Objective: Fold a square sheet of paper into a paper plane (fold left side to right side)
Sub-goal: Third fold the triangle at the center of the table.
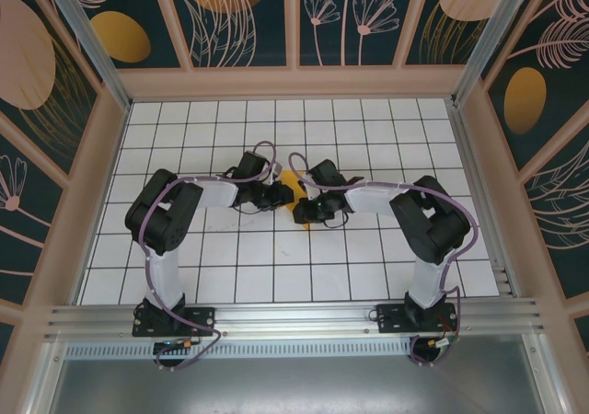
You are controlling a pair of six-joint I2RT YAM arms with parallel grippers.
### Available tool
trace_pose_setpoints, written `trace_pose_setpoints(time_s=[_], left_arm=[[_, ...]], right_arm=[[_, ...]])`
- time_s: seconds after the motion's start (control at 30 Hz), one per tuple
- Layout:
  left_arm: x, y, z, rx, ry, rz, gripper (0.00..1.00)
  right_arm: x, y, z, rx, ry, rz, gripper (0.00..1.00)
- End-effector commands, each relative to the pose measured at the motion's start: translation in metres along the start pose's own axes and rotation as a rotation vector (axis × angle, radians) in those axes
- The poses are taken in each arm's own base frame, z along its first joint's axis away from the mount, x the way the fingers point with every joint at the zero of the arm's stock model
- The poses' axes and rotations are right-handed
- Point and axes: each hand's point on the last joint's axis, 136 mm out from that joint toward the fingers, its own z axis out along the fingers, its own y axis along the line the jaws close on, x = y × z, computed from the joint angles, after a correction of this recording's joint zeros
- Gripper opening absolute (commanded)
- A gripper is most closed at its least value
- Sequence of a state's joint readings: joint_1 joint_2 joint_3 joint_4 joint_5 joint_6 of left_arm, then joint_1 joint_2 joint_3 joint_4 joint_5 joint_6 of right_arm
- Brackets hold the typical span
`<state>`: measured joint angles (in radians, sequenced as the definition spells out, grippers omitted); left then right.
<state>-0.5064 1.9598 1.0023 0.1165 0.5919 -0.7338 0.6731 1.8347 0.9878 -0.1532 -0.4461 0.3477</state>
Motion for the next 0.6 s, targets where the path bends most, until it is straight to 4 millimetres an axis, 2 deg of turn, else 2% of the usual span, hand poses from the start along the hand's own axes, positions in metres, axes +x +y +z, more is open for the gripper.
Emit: trace_pose_setpoints(time_s=[0.0,0.2,0.57], left_arm=[[0.034,0.056,0.007,-0.189,0.082,-0.077,0.24],[0.034,0.057,0.007,-0.19,0.083,-0.077,0.24],[0.035,0.059,0.008,-0.195,0.083,-0.079,0.24]], right_arm=[[0.014,-0.011,0.005,0.014,0.043,0.048,0.21],[0.019,-0.013,0.007,0.017,0.06,0.056,0.21],[0.039,-0.014,0.007,-0.001,0.107,0.082,0.21]])
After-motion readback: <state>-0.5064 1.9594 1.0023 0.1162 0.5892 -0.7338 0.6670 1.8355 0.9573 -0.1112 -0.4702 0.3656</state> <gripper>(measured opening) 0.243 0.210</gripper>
